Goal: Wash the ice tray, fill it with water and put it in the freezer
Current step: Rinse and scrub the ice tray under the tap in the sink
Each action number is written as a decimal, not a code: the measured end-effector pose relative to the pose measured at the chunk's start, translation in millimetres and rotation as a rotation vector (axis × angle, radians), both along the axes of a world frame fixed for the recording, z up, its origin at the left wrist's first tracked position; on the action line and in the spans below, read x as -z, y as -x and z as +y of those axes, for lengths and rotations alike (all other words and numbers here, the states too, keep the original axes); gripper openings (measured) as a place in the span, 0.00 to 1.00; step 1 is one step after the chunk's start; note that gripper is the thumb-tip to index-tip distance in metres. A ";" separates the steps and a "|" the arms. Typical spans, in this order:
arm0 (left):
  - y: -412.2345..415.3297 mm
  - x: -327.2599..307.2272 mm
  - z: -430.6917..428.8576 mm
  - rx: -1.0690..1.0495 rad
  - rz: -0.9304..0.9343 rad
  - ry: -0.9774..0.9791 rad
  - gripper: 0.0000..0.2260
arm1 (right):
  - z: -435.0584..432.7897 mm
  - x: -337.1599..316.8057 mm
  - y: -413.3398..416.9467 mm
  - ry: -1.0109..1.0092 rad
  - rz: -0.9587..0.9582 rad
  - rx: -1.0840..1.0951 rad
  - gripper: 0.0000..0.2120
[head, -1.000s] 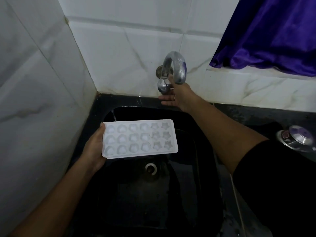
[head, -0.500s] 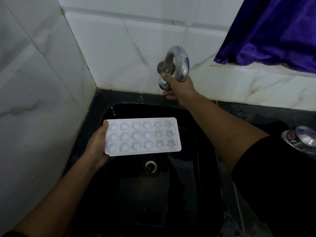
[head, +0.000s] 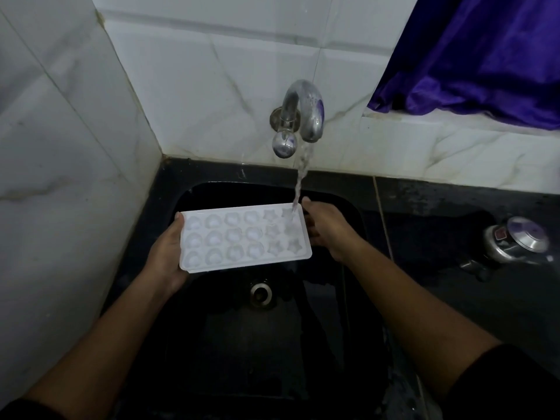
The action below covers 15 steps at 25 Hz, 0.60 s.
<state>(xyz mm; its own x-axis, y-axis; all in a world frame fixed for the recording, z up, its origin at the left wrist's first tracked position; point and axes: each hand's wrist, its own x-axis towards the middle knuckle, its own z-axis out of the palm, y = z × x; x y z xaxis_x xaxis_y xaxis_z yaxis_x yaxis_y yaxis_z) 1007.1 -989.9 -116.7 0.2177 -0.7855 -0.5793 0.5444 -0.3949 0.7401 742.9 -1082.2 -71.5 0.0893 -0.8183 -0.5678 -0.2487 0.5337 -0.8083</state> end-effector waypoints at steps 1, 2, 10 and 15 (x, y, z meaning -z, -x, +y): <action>1.3 -0.1 -1.2 0.006 -0.001 0.000 0.24 | 9.2 5.0 4.0 -0.006 -0.024 0.011 0.17; 3.2 -0.7 -2.4 0.009 -0.002 0.001 0.24 | 17.2 8.6 6.5 -0.001 -0.054 0.031 0.16; 24.7 -5.4 -3.2 0.083 -0.026 0.005 0.25 | 45.5 14.0 33.5 0.078 -0.102 0.118 0.11; 47.1 -8.3 -9.3 0.133 -0.014 0.014 0.25 | 51.4 11.4 57.5 0.114 -0.089 0.160 0.11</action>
<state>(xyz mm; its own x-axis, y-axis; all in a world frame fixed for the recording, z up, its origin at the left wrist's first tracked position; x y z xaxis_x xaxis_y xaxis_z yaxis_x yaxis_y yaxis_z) 960.0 -999.2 -108.4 0.1190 -0.8158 -0.5660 0.4770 -0.4530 0.7532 685.4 -1030.8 -82.9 -0.0014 -0.8844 -0.4668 -0.0926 0.4649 -0.8805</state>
